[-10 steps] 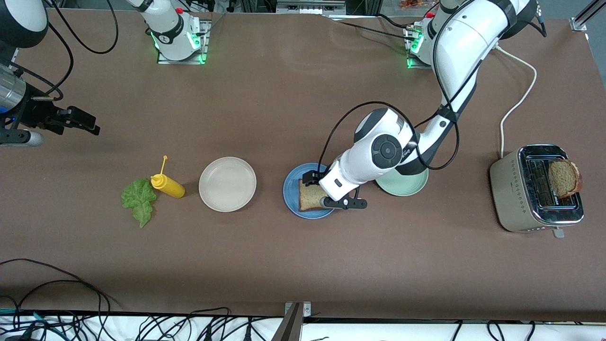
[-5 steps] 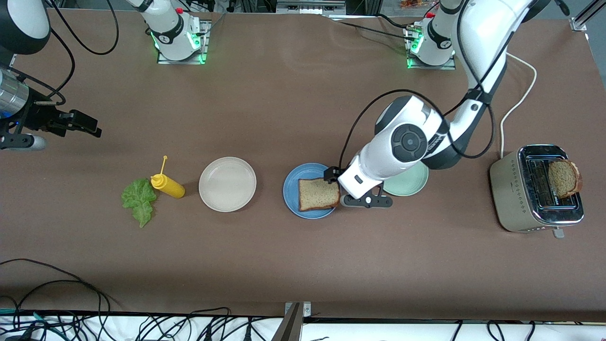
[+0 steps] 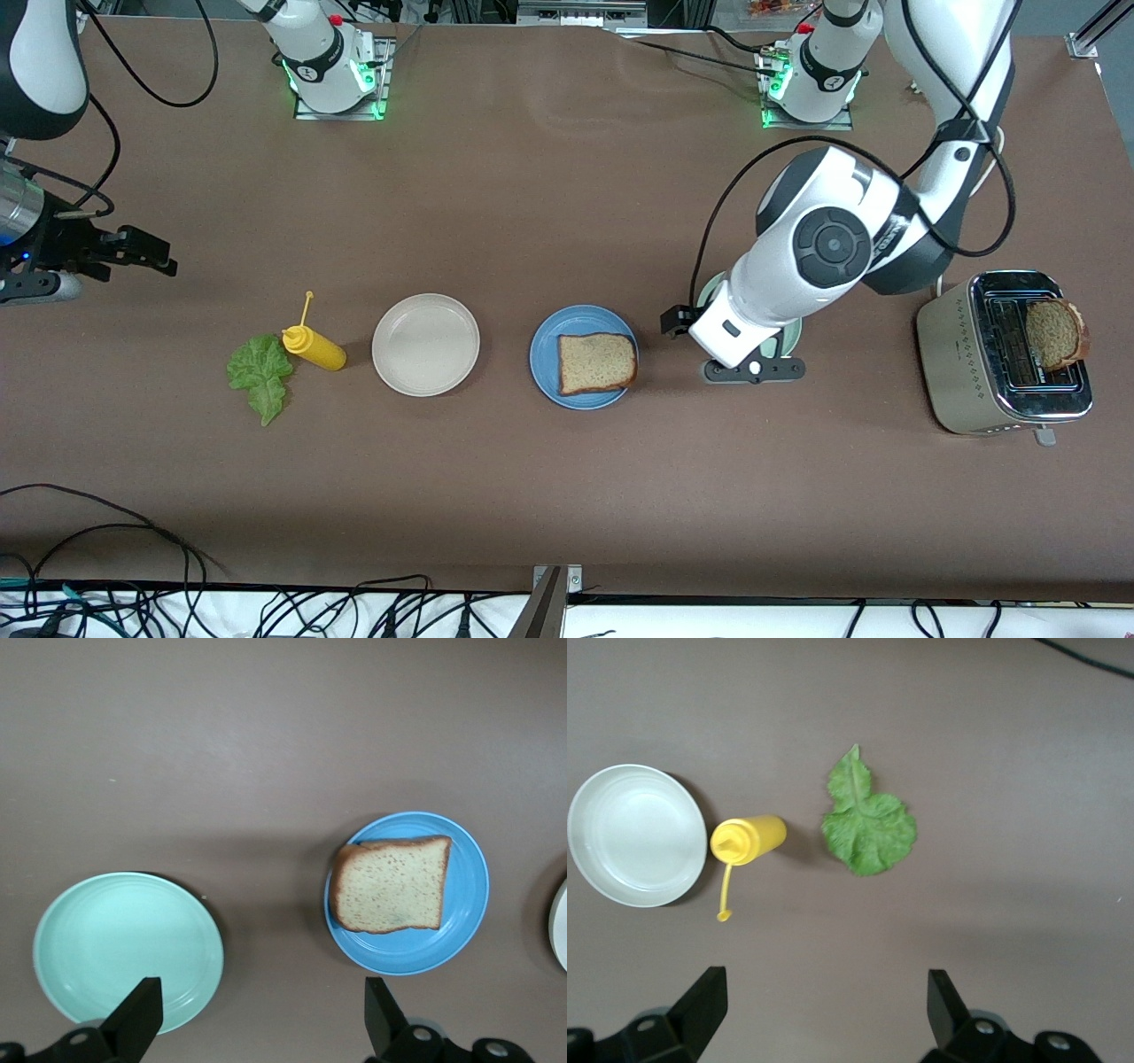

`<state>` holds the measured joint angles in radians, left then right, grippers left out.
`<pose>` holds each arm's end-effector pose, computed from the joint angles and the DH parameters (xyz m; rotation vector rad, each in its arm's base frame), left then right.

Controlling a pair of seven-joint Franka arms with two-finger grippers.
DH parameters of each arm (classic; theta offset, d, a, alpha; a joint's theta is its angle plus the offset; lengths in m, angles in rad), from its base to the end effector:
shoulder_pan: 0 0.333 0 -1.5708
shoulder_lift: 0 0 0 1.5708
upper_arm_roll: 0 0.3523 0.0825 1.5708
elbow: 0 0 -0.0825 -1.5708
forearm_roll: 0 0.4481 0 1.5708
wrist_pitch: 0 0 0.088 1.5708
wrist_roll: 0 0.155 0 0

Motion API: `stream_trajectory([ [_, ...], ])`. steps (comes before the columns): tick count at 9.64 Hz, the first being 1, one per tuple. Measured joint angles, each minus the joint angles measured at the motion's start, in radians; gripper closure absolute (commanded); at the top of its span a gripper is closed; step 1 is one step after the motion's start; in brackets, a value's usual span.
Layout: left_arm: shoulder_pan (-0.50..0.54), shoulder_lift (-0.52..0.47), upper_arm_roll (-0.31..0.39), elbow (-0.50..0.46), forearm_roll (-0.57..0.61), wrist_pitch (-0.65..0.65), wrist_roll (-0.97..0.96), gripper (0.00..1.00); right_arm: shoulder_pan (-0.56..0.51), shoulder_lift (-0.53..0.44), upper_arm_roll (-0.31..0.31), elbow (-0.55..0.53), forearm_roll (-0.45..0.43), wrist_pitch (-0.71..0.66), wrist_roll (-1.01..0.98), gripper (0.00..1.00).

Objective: Make sandwich in blue plate with both arms
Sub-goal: 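Raise the left gripper toward the toaster while the right gripper reaches the lettuce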

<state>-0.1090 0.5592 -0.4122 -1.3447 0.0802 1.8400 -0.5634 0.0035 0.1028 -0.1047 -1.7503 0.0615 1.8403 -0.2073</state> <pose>0.7107 -0.3311 0.3862 3.0284 0.1129 -0.1324 0.6552 -0.0569 0.4738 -3.0887 -0.1388 0.0071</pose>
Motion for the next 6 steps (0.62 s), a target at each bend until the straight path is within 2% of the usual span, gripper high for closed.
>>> stream_trajectory([
  [3,0.001,-0.066,0.061,0.000,0.001,-0.045,0.040,0.00,-0.018,0.061,-0.002,0.000,-0.038,0.071,-0.040,0.00],
  [6,0.007,-0.120,0.126,0.000,0.001,-0.089,0.138,0.00,-0.026,0.160,-0.002,-0.001,-0.038,0.170,-0.057,0.00],
])
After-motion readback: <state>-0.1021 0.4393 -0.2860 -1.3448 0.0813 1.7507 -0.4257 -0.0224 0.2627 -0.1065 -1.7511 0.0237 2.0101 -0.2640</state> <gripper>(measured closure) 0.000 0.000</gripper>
